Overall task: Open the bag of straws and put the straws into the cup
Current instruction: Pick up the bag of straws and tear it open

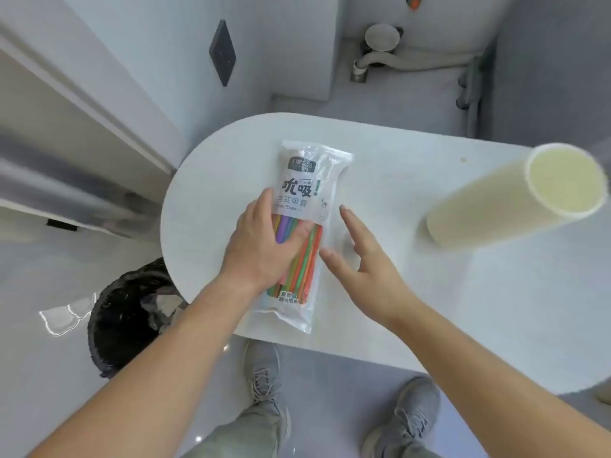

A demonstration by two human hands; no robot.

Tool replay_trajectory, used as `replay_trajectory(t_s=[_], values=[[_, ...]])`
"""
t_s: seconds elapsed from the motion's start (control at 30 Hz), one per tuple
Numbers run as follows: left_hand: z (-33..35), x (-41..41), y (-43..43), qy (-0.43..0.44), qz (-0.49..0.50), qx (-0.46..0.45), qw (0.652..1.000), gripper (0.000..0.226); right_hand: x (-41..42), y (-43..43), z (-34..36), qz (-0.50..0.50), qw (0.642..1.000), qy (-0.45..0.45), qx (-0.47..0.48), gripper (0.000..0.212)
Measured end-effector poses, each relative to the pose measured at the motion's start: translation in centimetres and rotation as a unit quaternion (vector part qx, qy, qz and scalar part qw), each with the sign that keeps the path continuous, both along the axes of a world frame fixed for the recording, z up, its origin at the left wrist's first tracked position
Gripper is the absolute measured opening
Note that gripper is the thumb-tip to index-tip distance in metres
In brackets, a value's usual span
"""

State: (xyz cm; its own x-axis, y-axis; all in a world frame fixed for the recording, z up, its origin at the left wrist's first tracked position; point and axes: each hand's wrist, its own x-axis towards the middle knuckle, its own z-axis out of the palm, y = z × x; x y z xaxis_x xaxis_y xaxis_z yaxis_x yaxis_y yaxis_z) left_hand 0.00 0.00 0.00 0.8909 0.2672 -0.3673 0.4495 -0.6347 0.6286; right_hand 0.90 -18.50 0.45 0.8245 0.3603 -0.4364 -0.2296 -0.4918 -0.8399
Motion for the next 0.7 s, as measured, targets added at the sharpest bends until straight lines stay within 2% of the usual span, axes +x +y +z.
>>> replay_trajectory(t_s=[0.1,0.17,0.4,0.53,0.7], values=[[-1.9,0.7,0.8,-0.038,0.0,0.043,0.998,0.099,0.9,0.9,-1.5,-0.004,0.999,-0.044,0.028,0.072],[-2.8,0.8,1.1,-0.055,-0.001,0.039,0.998,0.098,1.1,1.2,-2.5,-0.007,0.997,-0.056,0.052,0.071],[-5.5,1.5,0.5,-0.154,0.007,-0.003,0.988,0.068,2.4,1.5,-5.7,-0.054,0.98,-0.081,0.175,0.064],[-5.7,1.5,0.3,-0.2,0.013,-0.012,0.98,0.074,2.9,0.7,-6.6,-0.095,0.967,-0.098,0.215,0.058],[-4.6,-0.1,-1.2,-0.254,0.003,-0.044,0.966,0.059,1.7,-0.5,-4.2,-0.123,0.962,-0.122,0.212,0.05]])
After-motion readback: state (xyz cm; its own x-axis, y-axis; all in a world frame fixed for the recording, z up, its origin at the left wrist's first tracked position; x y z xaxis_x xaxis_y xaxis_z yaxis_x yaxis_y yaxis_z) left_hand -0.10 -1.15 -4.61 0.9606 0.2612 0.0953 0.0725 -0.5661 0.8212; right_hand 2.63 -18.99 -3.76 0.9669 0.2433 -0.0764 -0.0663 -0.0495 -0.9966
